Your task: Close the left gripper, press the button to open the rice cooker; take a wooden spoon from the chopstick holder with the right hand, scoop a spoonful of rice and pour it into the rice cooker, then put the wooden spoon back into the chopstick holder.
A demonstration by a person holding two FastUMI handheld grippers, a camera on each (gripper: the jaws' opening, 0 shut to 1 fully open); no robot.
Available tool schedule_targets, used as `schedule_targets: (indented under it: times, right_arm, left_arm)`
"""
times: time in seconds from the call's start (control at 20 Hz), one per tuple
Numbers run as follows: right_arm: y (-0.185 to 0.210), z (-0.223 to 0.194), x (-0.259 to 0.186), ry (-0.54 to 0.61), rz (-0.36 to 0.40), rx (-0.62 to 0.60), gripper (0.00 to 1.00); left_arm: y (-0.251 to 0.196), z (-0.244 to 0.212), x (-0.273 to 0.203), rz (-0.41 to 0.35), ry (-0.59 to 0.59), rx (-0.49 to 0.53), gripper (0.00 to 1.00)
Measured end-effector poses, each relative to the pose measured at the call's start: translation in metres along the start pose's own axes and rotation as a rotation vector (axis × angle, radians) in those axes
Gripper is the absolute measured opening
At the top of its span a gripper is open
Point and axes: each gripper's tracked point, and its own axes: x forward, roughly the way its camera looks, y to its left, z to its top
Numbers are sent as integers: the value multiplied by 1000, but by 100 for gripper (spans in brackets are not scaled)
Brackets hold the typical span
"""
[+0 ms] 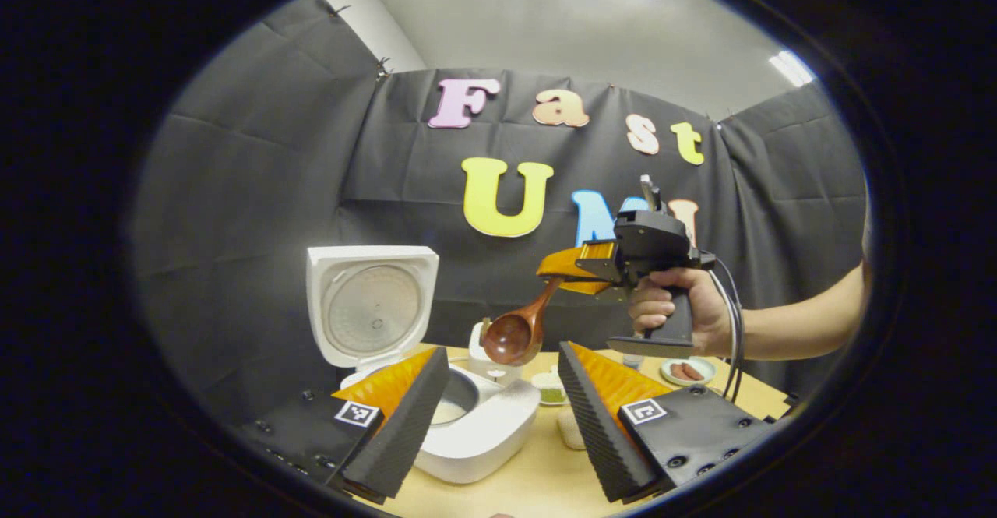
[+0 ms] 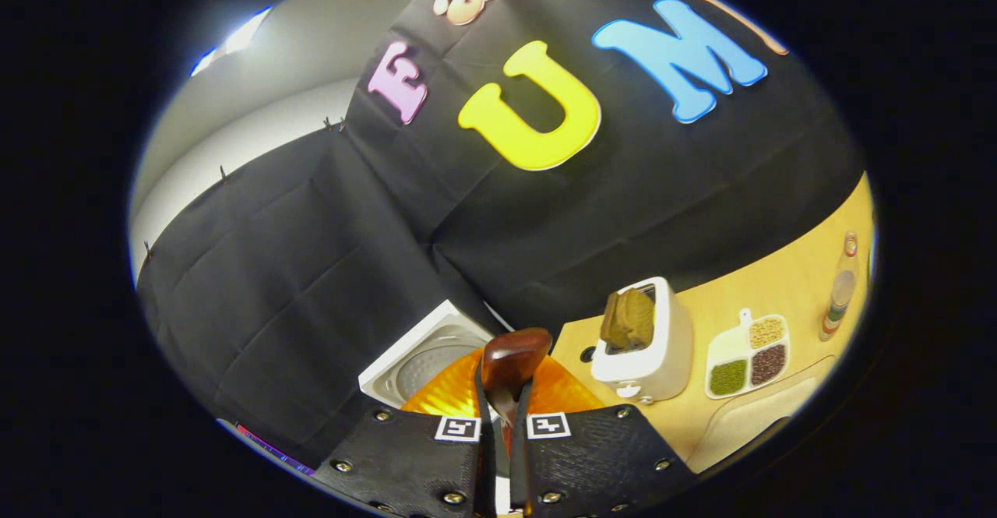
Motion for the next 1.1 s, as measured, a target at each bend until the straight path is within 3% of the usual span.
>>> schedule_targets:
  times: [0.45,0.8,1.1]
  right_arm:
    - [-83,32,-107,-150,-108,158,7]
    - [-143,49,-197,-244,-233,184,7]
    - [-178,50,-244,-280,-308,205,7]
  left_arm:
    - [-71,-7,27,-111,29,-46,96]
    - [-114,-6,40,-167,30,-13,97]
    - [-156,-6,49,-227,38,7,97]
